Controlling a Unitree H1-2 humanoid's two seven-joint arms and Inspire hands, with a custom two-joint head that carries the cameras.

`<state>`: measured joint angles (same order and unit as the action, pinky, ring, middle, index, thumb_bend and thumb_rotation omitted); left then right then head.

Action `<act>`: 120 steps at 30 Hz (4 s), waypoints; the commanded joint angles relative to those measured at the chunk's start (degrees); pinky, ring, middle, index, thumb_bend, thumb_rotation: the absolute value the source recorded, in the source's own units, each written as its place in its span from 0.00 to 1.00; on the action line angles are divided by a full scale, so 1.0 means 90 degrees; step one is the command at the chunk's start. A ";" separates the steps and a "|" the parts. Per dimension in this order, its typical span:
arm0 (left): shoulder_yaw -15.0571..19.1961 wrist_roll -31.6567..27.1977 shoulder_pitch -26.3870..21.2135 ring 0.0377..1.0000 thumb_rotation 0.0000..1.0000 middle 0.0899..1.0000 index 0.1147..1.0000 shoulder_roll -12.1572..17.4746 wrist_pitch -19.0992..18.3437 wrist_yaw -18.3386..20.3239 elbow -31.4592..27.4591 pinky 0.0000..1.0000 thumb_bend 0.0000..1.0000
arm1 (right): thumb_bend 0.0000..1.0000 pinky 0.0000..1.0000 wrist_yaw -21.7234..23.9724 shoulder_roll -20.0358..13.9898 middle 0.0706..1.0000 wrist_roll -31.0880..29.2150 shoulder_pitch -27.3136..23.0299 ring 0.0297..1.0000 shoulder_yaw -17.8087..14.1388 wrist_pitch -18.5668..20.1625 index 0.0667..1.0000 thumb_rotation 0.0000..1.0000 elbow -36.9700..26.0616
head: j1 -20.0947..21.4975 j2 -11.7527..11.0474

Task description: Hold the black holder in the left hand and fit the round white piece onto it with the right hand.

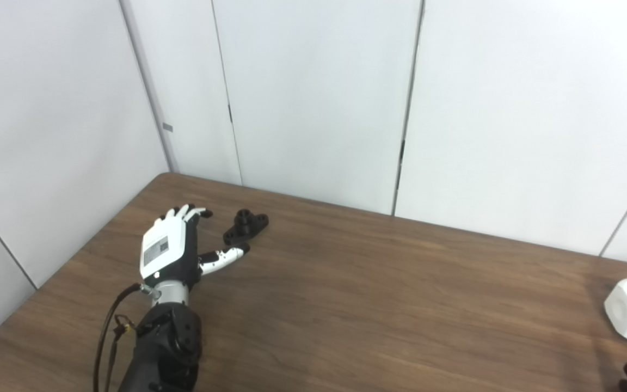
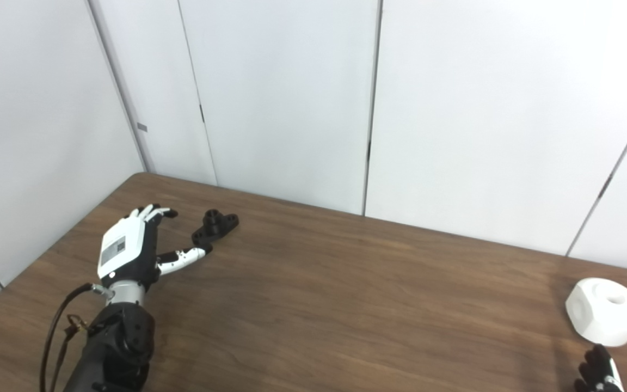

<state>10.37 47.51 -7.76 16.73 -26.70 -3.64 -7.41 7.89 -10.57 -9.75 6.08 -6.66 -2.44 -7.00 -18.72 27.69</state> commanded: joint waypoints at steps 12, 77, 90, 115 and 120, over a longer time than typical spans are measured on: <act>-0.0075 -0.0518 -0.0554 0.96 0.42 0.91 0.73 0.0309 0.0097 -0.0418 0.0707 0.98 0.80 | 0.58 1.00 0.0071 -0.0039 1.00 -0.0032 0.0085 1.00 0.0070 -0.0021 1.00 1.00 -0.0193 | 0.0017 0.0053; -0.0483 -0.1046 -0.1641 0.95 0.33 0.87 0.65 0.0501 -0.0001 -0.0709 0.2487 0.98 0.74 | 0.56 1.00 0.0074 -0.0124 1.00 0.0069 0.0543 1.00 0.0150 0.0165 1.00 1.00 -0.0626 | 0.0328 0.0188; -0.0749 -0.1073 -0.1931 0.94 0.34 0.87 0.65 0.0659 -0.0010 -0.0759 0.2984 0.97 0.72 | 0.58 1.00 0.0099 -0.0172 1.00 0.0139 0.0594 1.00 0.0168 0.0140 1.00 1.00 -0.0646 | 0.0345 0.0186; -0.1097 -0.1051 -0.1985 0.93 0.32 0.86 0.64 0.0804 -0.0003 -0.0964 0.3101 0.96 0.73 | 0.60 1.00 0.0056 -0.0155 1.00 0.0145 0.0618 1.00 0.0156 0.0367 1.00 1.00 -0.0852 | 0.0317 0.0218; -0.1092 -0.1093 -0.1955 0.93 0.31 0.86 0.64 0.0803 0.0015 -0.0986 0.3072 0.97 0.73 | 0.61 1.00 0.0060 -0.0149 1.00 0.0154 0.0612 1.00 0.0149 0.0365 1.00 1.00 -0.0875 | 0.0296 0.0242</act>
<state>0.37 37.33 -22.96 21.82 -26.97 -10.81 21.07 8.17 -11.43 -8.36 11.27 -5.42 0.87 -13.71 -16.00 29.79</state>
